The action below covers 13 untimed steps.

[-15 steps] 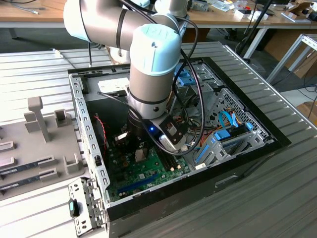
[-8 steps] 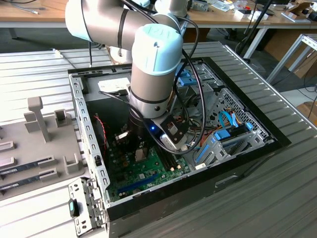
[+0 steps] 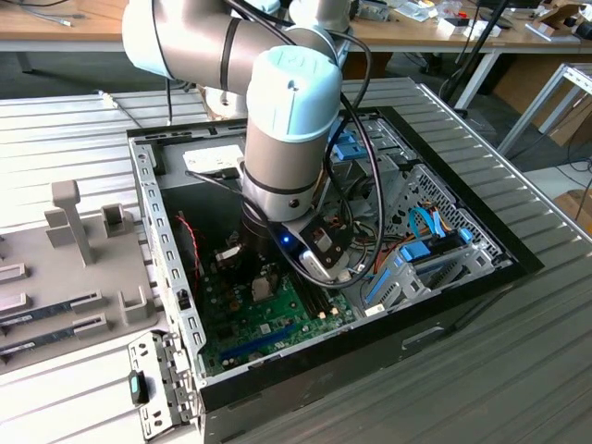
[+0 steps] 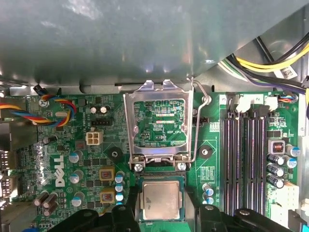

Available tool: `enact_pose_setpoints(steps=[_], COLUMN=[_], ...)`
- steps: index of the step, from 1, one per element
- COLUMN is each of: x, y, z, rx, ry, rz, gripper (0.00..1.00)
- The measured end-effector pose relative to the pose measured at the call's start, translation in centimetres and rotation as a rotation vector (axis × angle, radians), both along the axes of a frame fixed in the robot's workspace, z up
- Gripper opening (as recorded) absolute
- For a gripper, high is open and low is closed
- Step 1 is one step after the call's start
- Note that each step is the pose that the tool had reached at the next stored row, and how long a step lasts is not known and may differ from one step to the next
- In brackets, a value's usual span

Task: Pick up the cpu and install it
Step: 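Place the cpu into insertion slot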

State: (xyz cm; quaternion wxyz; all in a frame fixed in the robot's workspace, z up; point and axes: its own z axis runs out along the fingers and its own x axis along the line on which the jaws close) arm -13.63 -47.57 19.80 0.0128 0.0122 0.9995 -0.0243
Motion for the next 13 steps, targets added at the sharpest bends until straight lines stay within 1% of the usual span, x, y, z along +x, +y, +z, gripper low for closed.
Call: enact_pose_setpoints(steps=[2, 3, 5, 6, 7, 8, 9, 10, 11, 13], x=[-0.01, -0.01, -0.01, 0.0, 0.0, 0.0, 0.06, 0.31, 0.59, 1.46], y=[0.0, 0.01, 0.05, 0.11, 0.14, 0.17, 0.19, 0.21, 0.22, 0.22], z=[0.06, 0.46, 1.24, 1.49, 1.51, 1.52, 1.52, 1.52, 1.52, 1.52], rx=[-0.0003, 0.003, 0.0041, 0.0042, 0.0049, 0.0083, 0.0145, 0.0195, 0.0208, 0.0218], ry=[0.0003, -0.0001, 0.0, 0.0001, 0.0, 0.0004, 0.0017, 0.0041, 0.0062, 0.0136], rz=[0.0, 0.0, 0.0, 0.0, 0.0, 0.0, 0.0, 0.0, 0.0, 0.0], gripper=[0.49, 0.49, 0.49, 0.49, 0.49, 0.49, 0.49, 0.35, 0.35, 0.23])
